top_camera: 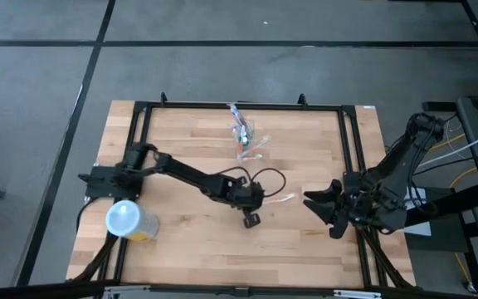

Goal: Pick & Place toothbrushing station
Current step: Put the orange toothbrush into the transparent organizer

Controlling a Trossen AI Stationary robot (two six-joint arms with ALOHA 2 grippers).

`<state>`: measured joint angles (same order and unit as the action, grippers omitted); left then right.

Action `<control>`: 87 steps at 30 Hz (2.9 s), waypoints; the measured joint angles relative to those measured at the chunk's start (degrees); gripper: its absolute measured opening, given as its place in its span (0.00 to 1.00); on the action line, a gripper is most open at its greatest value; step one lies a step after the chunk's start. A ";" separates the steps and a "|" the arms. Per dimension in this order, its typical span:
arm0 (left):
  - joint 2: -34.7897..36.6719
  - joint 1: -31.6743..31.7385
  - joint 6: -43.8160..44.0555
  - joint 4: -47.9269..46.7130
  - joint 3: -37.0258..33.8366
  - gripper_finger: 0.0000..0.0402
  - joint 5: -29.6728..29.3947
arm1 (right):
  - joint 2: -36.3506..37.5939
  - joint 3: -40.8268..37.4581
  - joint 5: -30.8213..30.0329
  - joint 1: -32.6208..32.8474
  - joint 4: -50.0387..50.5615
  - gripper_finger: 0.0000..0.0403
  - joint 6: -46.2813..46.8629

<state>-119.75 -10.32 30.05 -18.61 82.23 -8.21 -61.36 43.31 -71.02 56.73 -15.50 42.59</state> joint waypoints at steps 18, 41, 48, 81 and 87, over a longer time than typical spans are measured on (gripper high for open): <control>37.05 -11.85 18.88 1.57 -15.95 0.04 -24.71 | -7.04 -0.02 15.62 -11.22 -8.70 0.46 -0.30; 38.54 -17.15 18.66 25.73 -22.79 0.04 -28.12 | -11.33 -0.02 36.56 -30.47 -18.96 0.46 -2.12; 38.54 -18.21 18.27 25.67 -22.79 0.04 -27.84 | -12.75 -0.02 37.68 -32.62 -23.22 0.46 -3.77; 40.98 -19.48 24.72 -4.85 -22.81 0.26 -33.94 | -12.70 13.03 39.80 -35.29 -14.46 0.03 -23.80; 46.08 -23.85 19.24 -5.46 -22.78 0.33 -36.76 | -12.36 14.03 40.40 -40.97 0.10 0.03 -20.11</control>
<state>-73.67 -34.17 49.29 -24.06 59.46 -44.97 -73.72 57.34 -30.62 15.76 -15.41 22.48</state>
